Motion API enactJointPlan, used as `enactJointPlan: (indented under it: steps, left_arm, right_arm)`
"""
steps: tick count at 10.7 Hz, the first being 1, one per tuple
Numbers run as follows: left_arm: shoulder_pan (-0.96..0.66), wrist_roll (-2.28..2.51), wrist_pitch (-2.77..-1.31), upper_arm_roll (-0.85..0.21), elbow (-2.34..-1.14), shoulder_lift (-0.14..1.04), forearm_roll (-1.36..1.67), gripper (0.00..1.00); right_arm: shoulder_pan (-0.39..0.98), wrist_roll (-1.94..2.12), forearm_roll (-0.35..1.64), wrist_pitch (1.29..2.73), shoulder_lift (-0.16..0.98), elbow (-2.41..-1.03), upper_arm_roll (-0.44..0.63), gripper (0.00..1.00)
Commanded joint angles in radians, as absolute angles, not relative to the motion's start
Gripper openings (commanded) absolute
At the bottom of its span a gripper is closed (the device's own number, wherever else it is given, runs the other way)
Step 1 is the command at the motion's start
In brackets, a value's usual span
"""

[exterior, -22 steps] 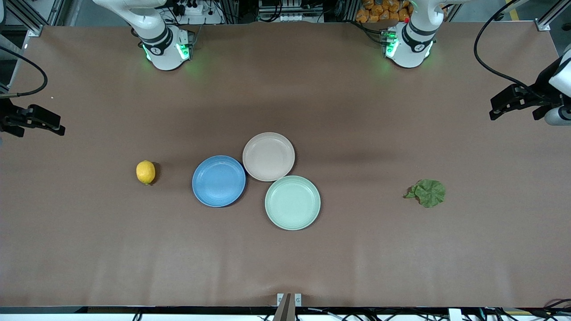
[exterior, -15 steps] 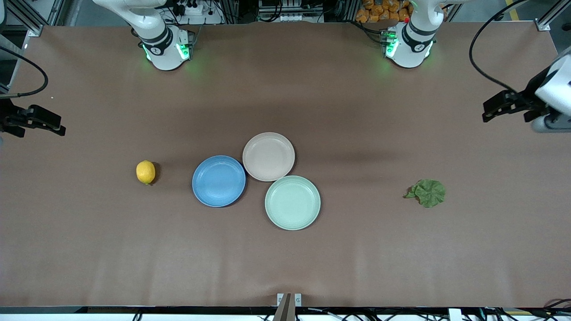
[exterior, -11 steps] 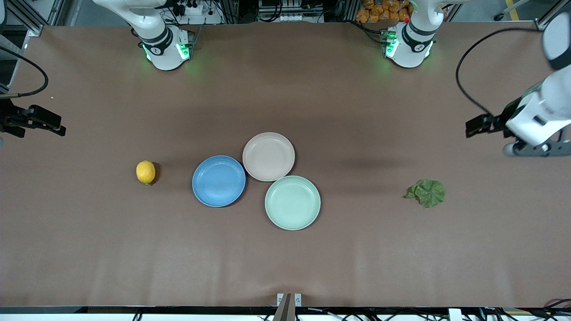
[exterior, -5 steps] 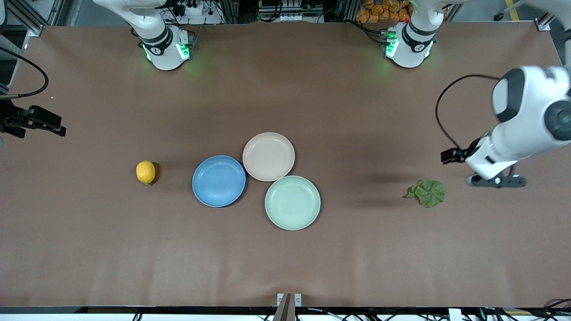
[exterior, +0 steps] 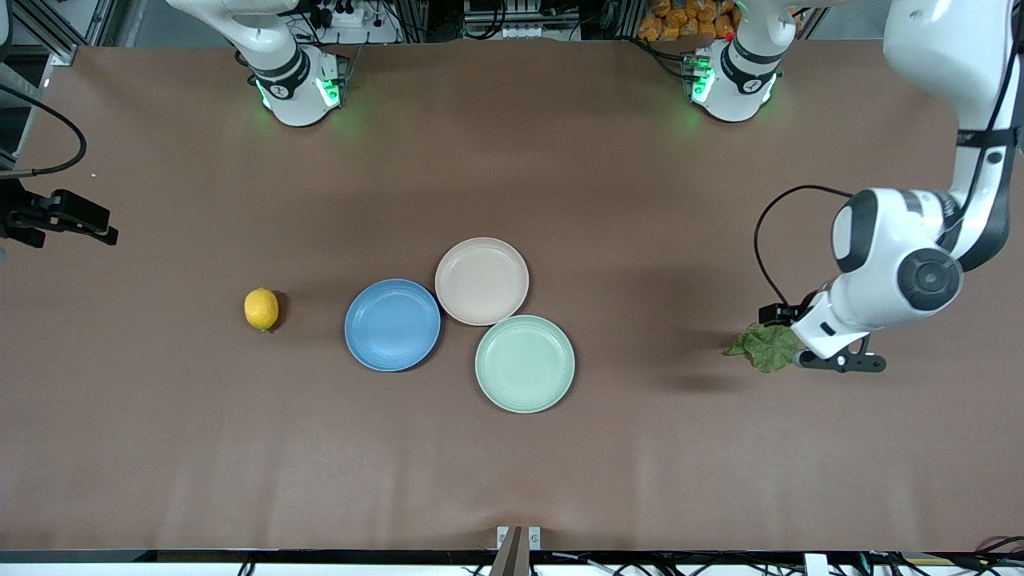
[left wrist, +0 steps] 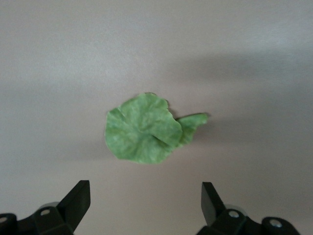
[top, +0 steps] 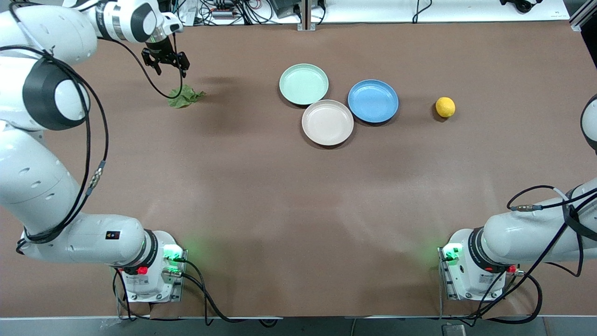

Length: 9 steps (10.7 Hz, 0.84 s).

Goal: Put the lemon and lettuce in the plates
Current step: 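Grasp the lettuce with the left gripper while the right gripper reaches the lemon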

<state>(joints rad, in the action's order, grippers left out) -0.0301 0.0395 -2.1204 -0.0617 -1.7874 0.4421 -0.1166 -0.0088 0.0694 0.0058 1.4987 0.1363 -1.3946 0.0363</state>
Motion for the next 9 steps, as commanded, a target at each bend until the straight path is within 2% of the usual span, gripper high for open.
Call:
enactJointPlan:
  steps: [1, 4, 9]
  left_arm:
    - [-0.035, 0.023, -2.157, -0.060, -1.769, 0.488, -0.147, 1.00]
    - [-0.035, 0.021, -2.181, -0.060, -1.769, 0.528, -0.144, 1.00]
    - [-0.025, 0.018, -2.255, -0.060, -1.764, 0.621, -0.140, 1.00]
  right_arm:
    - [-0.012, 0.069, 0.002, 1.522, 0.199, -1.394, 0.031, 1.00]
    - [-0.026, 0.058, 0.020, 1.537, 0.244, -1.408, 0.032, 1.00]
    - [-0.015, 0.057, 0.037, 1.678, 0.371, -1.477, 0.029, 1.00]
